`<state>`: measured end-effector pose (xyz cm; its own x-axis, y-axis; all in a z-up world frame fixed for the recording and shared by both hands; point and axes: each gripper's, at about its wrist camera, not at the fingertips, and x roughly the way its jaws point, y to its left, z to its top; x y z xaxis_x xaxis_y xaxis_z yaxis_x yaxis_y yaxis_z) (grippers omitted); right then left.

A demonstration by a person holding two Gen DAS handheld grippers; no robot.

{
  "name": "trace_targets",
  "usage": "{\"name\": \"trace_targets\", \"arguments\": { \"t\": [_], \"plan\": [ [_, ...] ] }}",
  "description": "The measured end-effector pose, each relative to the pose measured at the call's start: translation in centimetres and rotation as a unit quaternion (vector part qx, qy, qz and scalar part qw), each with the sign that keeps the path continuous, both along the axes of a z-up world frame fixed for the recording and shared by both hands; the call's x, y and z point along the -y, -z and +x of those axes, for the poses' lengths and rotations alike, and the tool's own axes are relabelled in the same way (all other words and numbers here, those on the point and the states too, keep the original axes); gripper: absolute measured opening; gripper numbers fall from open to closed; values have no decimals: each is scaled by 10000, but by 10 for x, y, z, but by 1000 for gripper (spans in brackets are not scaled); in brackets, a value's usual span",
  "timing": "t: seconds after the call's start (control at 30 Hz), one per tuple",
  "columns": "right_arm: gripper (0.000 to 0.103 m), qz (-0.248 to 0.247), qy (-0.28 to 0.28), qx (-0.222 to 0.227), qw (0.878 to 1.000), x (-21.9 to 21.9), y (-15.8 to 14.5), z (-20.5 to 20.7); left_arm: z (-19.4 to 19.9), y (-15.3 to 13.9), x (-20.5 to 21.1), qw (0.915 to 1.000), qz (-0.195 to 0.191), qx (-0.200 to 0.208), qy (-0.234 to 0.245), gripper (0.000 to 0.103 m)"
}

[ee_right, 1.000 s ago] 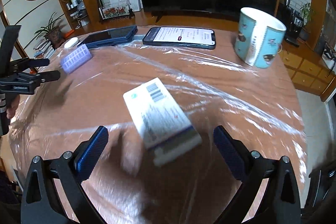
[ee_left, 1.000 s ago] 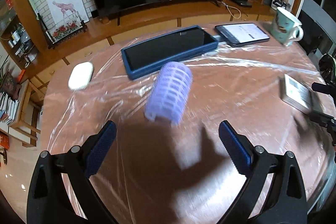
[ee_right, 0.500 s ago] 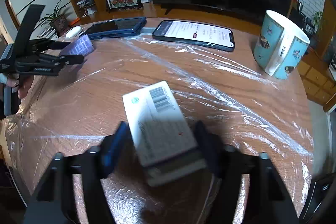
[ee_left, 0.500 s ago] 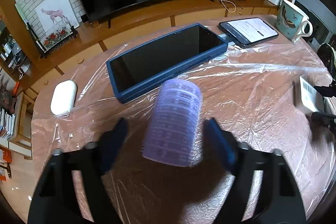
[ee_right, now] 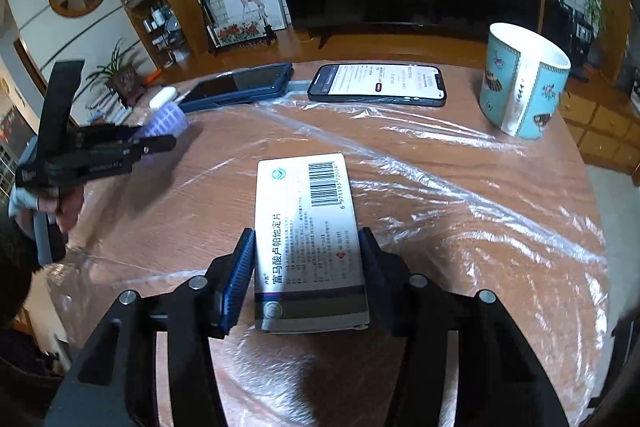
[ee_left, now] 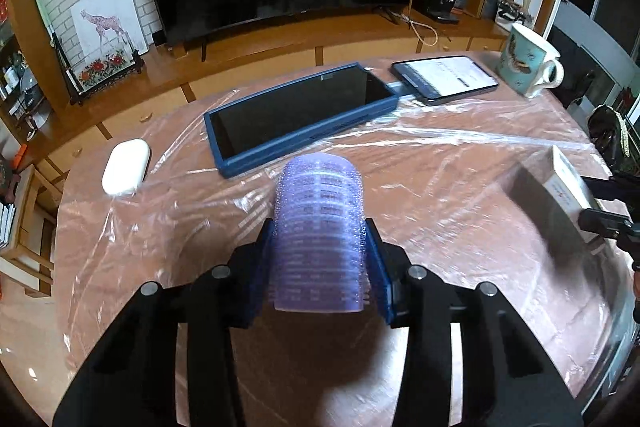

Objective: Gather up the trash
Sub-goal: 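Carry the lavender curler and white medicine box over the black bin with both tools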

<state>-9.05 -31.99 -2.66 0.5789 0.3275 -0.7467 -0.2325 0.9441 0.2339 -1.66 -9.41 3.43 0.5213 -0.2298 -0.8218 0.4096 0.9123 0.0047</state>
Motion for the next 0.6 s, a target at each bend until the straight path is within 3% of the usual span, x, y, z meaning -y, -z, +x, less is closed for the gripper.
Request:
{"name": "trace_targets", "arguments": {
  "t": [0.37, 0.6],
  "plan": [
    [51, 190, -25, 85, 9998, -10, -13, -29, -57, -16, 11, 9996, -280, 73, -30, 44],
    [51, 304, -34, 116, 9995, -15, -20, -55, -88, -17, 13, 9996, -264, 63, -53, 44]
  ]
}}
